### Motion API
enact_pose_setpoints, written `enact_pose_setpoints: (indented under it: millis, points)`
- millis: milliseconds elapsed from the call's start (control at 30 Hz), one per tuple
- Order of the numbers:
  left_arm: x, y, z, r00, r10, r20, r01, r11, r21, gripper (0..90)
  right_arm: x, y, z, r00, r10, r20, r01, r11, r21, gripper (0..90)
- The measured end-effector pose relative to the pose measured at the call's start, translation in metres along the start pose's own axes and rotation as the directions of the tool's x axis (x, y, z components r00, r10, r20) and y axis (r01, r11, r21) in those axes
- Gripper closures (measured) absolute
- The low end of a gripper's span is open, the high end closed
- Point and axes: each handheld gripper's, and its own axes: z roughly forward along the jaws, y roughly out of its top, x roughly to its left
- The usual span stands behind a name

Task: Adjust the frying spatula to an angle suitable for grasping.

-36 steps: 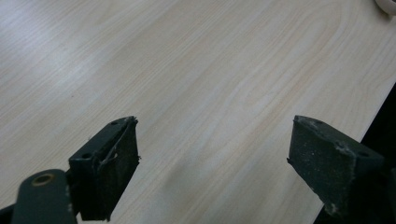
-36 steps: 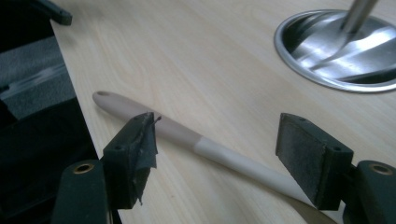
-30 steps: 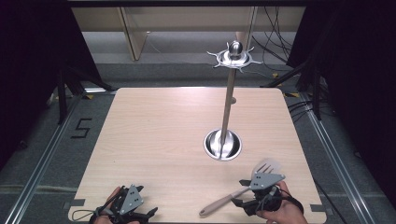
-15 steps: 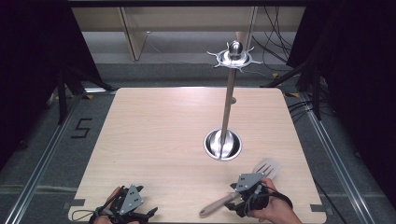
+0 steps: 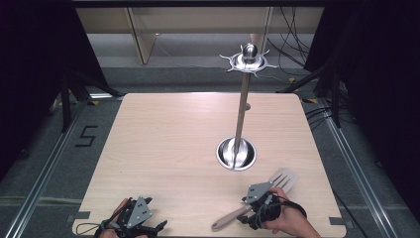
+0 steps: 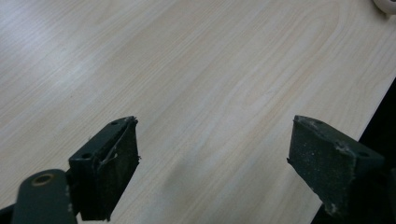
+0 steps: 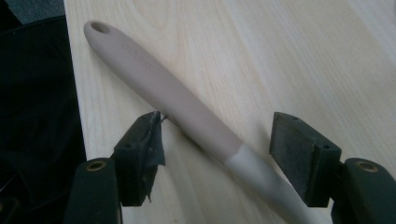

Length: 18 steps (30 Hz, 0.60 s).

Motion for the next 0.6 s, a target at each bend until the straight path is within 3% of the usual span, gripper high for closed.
enact_pose_setpoints:
  millis: [200,267,333,367,400,467,500,533,600]
  points:
    - [0.001,0.000,-0.001,1.0000,0.005,-0.002,-0.005,1.0000,0.000,15.2,0.002,-0.002,-0.001,0.9997,-0.006,0.022,0.006,1.000,0.012,40.8]
    - [0.001,0.000,-0.002,0.9999,0.010,-0.003,-0.010,0.9999,0.004,15.2,0.005,-0.003,-0.002,0.9983,0.029,0.051,-0.030,0.999,0.017,42.4]
    - [0.001,0.000,-0.002,0.9999,0.010,-0.001,-0.010,0.9999,-0.004,15.2,0.005,-0.002,-0.002,0.9981,0.034,0.050,-0.036,0.999,0.027,43.9]
    - [0.001,0.000,-0.001,1.0000,0.006,0.003,-0.006,1.0000,-0.008,15.2,0.005,0.001,-0.003,0.9954,0.046,0.085,-0.049,0.998,0.034,49.0]
    - [0.001,0.000,-0.001,1.0000,0.005,0.008,-0.005,1.0000,0.002,15.2,0.005,0.001,-0.003,0.9954,0.046,0.085,-0.049,0.998,0.034,49.0]
    - [0.001,0.000,-0.001,1.0000,0.005,-0.001,-0.005,1.0000,0.000,15.2,0.001,0.002,-0.004,0.9879,0.104,0.115,-0.108,0.994,0.026,55.8]
    - [0.001,0.000,-0.001,1.0000,0.004,-0.001,-0.004,1.0000,-0.001,15.2,-0.001,0.003,-0.004,0.9861,0.124,0.110,-0.128,0.991,0.028,57.2]
    - [0.001,0.000,-0.001,0.9999,0.012,-0.007,-0.012,0.9999,0.006,15.2,-0.005,0.003,-0.004,0.9894,0.109,0.096,-0.112,0.993,0.025,58.3]
    - [0.001,0.000,0.000,1.0000,0.007,-0.002,-0.007,1.0000,0.004,15.2,-0.006,0.004,-0.003,0.9849,0.133,0.111,-0.136,0.991,0.016,59.6]
